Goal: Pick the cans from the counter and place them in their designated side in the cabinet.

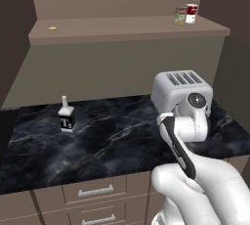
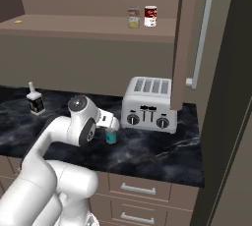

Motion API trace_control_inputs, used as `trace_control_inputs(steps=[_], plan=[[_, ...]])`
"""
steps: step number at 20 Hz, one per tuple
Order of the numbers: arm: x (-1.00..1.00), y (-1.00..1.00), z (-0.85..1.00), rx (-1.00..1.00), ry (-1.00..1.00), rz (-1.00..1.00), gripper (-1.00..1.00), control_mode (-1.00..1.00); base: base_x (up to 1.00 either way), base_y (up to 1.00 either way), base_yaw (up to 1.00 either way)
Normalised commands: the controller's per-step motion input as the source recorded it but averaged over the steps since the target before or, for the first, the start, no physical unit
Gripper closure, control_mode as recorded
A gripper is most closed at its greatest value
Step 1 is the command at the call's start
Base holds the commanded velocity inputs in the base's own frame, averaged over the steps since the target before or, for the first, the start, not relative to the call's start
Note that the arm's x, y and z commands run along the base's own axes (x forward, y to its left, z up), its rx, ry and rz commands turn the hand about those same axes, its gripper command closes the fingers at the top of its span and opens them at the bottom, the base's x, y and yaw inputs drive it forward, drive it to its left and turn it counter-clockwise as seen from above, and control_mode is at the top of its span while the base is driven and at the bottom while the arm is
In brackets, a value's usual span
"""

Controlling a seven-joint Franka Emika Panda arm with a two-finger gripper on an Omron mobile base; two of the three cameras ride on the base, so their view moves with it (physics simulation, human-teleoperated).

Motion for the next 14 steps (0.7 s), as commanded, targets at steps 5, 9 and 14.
trace_control_inputs(steps=[5, 9, 14], plan=[[0.25, -0.06, -0.18, 0.01, 0.02, 0.0, -1.0, -1.0, 0.0, 0.0, 0.0], [0.16, -0.02, -0.2, 0.03, 0.04, 0.0, -1.0, -1.0, 0.0, 0.0, 0.0], [0.15, -0.01, -0.22, 0.01, 0.01, 0.0, -1.0, -1.0, 0.0, 0.0, 0.0]])
